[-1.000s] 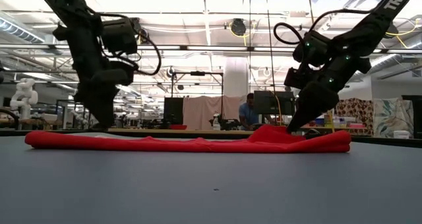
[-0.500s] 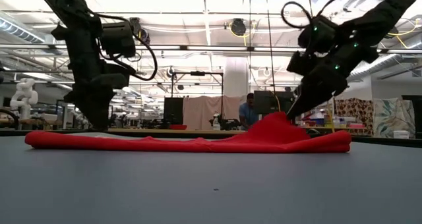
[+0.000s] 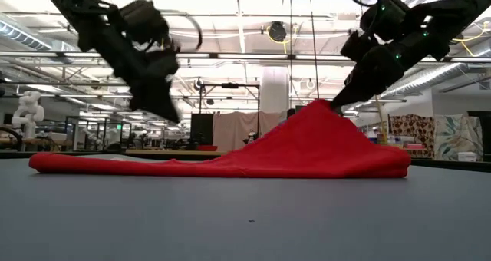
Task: Roll towel
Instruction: Roll the red towel
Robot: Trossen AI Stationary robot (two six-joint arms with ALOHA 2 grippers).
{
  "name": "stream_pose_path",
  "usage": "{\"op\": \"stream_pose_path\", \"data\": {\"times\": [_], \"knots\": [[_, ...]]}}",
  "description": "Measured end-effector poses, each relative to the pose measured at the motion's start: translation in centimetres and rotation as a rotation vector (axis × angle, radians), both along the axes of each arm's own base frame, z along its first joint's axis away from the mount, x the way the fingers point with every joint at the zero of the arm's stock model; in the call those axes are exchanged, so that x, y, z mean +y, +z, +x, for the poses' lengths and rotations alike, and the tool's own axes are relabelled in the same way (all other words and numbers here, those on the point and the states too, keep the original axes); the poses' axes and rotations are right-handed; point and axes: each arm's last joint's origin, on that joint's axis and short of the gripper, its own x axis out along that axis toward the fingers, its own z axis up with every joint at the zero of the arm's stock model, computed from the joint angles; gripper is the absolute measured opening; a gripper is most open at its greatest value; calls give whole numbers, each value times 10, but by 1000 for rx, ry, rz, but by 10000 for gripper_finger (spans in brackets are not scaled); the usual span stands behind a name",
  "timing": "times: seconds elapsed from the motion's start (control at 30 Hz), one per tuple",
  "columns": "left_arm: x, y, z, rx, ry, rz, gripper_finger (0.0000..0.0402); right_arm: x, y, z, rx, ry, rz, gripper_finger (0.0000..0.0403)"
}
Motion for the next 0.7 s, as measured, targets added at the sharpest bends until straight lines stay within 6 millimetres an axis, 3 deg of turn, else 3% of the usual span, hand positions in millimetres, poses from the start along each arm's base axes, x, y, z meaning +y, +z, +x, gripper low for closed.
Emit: {"op": "stream_pose_path", "data": {"times": [0.23, 0.7], "knots": [[2, 11, 14, -159, -99, 105, 111, 12, 8, 7, -84, 74, -38, 0], [6, -35, 47, -33, -233, 181, 218, 27, 16, 15, -177, 144, -56, 0]]}}
